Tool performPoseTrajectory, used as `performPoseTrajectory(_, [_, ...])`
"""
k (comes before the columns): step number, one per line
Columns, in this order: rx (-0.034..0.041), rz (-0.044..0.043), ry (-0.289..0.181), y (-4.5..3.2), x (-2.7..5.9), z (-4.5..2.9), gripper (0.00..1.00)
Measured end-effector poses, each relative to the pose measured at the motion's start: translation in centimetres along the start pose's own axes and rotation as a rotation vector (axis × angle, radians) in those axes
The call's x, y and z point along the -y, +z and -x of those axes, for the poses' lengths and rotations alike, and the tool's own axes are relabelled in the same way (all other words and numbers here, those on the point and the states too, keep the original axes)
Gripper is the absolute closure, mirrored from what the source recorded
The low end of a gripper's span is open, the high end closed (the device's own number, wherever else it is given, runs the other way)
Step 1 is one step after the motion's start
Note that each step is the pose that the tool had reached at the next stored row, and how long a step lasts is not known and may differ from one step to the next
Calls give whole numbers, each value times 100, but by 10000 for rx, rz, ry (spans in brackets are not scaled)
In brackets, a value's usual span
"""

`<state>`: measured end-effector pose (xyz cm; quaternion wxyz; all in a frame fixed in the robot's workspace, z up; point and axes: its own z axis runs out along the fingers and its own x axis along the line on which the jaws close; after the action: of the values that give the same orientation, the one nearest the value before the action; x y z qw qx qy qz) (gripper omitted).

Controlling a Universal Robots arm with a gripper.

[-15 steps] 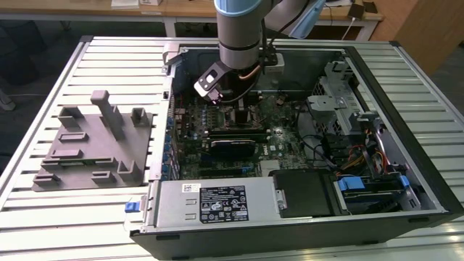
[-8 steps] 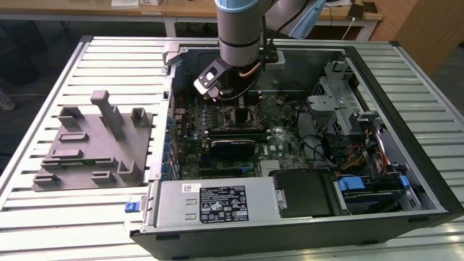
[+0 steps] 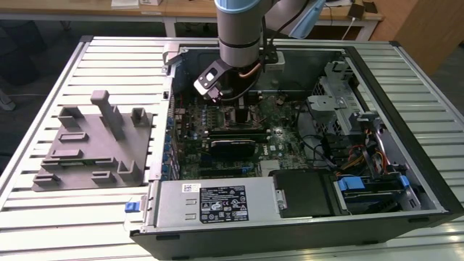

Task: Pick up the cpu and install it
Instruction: 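Place the cpu into insertion slot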

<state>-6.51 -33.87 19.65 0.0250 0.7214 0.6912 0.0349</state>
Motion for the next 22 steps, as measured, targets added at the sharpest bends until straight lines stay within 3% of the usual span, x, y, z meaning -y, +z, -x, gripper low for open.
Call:
performPoseTrajectory(4, [53,0,-5,13,1,1,38])
performPoseTrajectory(11, [55,1,-5,14,1,1,38])
performPoseTrajectory(14, [56,1,-5,14,1,1,40])
performPoseTrajectory(15, [56,1,-5,14,1,1,47])
performPoseTrajectory(22, [58,1,-5,14,1,0,47])
